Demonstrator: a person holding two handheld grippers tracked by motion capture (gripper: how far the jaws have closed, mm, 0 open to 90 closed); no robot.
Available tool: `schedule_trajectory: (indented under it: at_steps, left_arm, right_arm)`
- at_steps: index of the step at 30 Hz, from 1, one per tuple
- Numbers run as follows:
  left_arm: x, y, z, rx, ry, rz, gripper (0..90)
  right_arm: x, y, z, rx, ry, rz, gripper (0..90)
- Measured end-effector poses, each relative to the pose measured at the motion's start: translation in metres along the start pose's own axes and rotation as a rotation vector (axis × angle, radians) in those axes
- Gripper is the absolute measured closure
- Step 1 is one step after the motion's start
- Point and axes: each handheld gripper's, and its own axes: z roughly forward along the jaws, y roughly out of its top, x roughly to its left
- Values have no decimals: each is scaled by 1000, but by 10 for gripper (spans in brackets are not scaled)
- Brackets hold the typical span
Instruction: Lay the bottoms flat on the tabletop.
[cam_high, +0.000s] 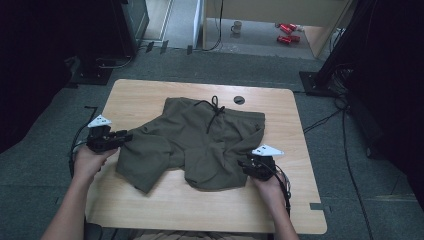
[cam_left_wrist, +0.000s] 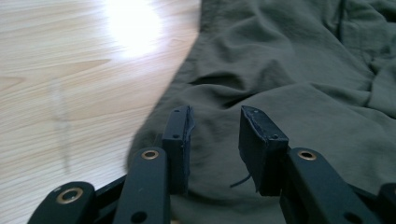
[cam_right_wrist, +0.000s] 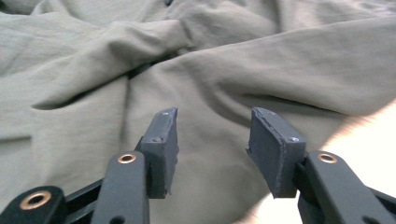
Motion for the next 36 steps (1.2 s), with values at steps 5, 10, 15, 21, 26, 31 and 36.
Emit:
schedule_trajectory:
  at_steps: [5,10,15,21,26,31,36]
  left_arm:
    - [-16,4,7,6,-37,38,633]
    - [-35,6,13,12,-107,64,614]
    - [-64,6,23,21,-210,130,595]
    - [-74,4,40,77,-213,154,583]
    - [-71,1,41,80,-178,144,565]
    - [-74,1,43,71,-168,163,540]
    - [-73,-3,51,99,-162,158,541]
  right_arm:
    - [8,3,18,43,-15,-26,483]
    - [14,8,29,34,-58,-58,509]
    - [13,23,42,65,-57,-49,519]
    - [14,39,62,64,-55,-49,517]
    - [14,52,80,53,-55,-54,513]
    - [12,62,93,43,-52,-55,511]
    - [10,68,98,36,-39,32,512]
